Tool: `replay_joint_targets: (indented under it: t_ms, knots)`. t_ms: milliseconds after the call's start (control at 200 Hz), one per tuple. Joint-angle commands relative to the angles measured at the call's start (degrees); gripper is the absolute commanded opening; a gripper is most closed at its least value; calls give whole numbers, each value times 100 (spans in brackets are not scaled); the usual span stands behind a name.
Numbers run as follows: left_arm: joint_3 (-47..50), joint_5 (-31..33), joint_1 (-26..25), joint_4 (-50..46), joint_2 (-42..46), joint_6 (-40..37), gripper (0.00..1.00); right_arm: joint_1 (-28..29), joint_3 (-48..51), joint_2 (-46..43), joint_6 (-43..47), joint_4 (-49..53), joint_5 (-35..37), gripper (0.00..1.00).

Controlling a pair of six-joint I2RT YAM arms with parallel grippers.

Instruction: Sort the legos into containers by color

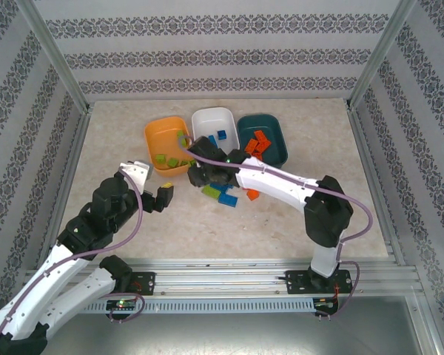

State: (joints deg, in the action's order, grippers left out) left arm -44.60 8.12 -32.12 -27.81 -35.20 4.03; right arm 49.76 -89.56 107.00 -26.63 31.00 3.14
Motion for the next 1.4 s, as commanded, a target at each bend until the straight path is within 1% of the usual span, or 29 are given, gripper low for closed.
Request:
replay_joint_targets:
  t_ms: [0, 135, 230, 435, 500, 565, 605, 694, 784, 909, 949, 1019, 1099, 1174, 1264, 1399]
  knots:
    - [39, 306, 56, 4, 113, -2, 100, -229, -688, 563, 129, 14, -294, 30]
    - [71, 593, 57, 30, 225, 10, 100, -424, -1758, 1370, 130, 177, -640, 30]
    - [99, 739, 57, 67, 319, 8, 100, -460, -2361, 1856, 91, 261, -822, 30]
    - [103, 681, 58, 76, 220, -24, 100, -536, -3454, 2783, -23, 493, -1111, 31]
    - [75, 628, 65, 63, 129, -25, 100, -553, -3744, 3007, -32, 585, -1141, 35]
    - [53, 588, 63, 39, 64, -34, 100, -572, -3941, 3141, -56, 655, -1165, 46]
    - [57, 570, 64, 32, 41, -34, 100, -583, -4006, 3174, -67, 693, -1169, 52]
    - [51, 559, 65, 38, 31, -34, 100, -584, -3952, 3011, -65, 731, -1153, 57]
    - [64, 528, 65, 44, 31, -34, 100, -581, -3330, 2475, -68, 532, -1051, 59]
    - [76, 389, 65, 72, 19, -36, 100, -571, -1642, 1256, -132, -47, -826, 61]
    - [91, 226, 63, 119, 14, -47, 100, -560, -1099, 815, -125, -115, -728, 61]
    - [147, -251, 72, 241, -67, -76, 100, -555, -128, 93, -93, -122, -462, 62]
    - [71, -808, 74, 208, -362, -66, 100, -574, 848, -577, 39, 70, -285, 63]
    - [-24, -1161, 72, 131, -714, -36, 100, -575, 1534, -996, 167, 378, -91, 64]
    - [-74, -1524, 74, 100, -982, 1, 100, -577, 2350, -1359, 179, 408, -45, 67]
    - [-65, -2105, 80, 107, -1341, -7, 100, -548, 3058, -1602, 150, 281, -17, 70]
